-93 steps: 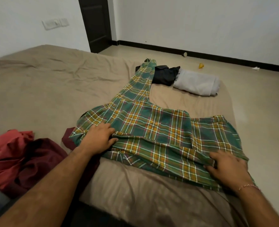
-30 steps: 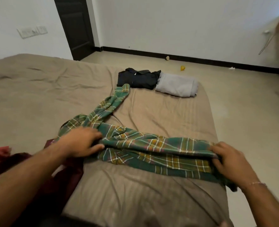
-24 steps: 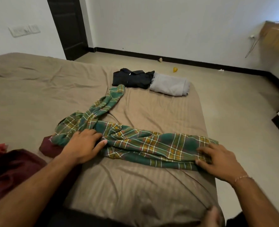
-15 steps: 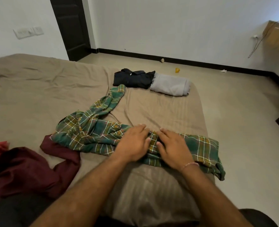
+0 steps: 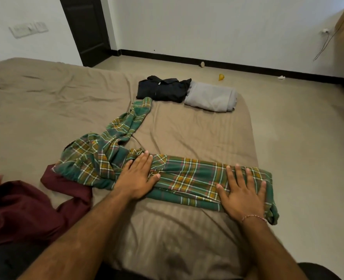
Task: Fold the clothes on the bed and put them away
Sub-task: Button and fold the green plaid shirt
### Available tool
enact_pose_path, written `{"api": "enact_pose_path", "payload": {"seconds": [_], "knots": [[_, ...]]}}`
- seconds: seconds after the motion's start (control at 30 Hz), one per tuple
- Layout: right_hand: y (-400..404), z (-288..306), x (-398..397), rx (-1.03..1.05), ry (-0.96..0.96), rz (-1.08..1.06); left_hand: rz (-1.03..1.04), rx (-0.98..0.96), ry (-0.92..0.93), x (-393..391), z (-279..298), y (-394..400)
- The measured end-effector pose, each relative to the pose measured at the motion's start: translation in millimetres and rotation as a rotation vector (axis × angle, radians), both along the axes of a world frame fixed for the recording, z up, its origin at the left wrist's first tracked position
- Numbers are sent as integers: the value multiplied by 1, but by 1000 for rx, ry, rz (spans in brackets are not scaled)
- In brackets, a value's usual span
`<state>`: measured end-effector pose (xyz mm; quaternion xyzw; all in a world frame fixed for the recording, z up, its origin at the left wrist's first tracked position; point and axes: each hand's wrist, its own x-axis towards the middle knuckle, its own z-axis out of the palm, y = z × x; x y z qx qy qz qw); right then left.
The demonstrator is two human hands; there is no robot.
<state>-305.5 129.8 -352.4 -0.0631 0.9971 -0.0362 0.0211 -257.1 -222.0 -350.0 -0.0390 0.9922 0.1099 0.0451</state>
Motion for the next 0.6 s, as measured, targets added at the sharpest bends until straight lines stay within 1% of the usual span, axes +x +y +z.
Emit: {"api": "enact_pose_path", "payload": {"seconds": [0.03, 0.1, 0.13, 0.17, 0.2, 0.3, 0.37, 0.4, 0.47, 0.6], "knots": [[1, 0, 2, 7, -8, -2, -28, 54, 2, 3, 5, -3], [-1, 2, 10, 14, 1, 1, -76, 290, 45, 11, 19, -14], [-8, 4, 13, 5, 14, 16, -83, 424, 90, 19, 26, -26], [-8, 6, 18, -15, 22, 22, -101, 509, 145, 25, 34, -30], [-14, 11, 22, -50, 54, 51, -94, 548, 206, 30, 39, -37], [-60, 20, 25, -194, 174, 234, 41, 589, 376, 29, 43, -50], [-100, 28, 22, -346, 144, 325, 118, 602, 447, 18, 47, -40], [-124, 35, 18, -433, 100, 354, 142, 608, 447, 12, 47, -37], [-169, 43, 7, -589, 21, 376, 159, 591, 380, 1, 41, -31], [-244, 56, -28, -780, -85, 331, 251, 509, 252, -17, 24, -32]]}}
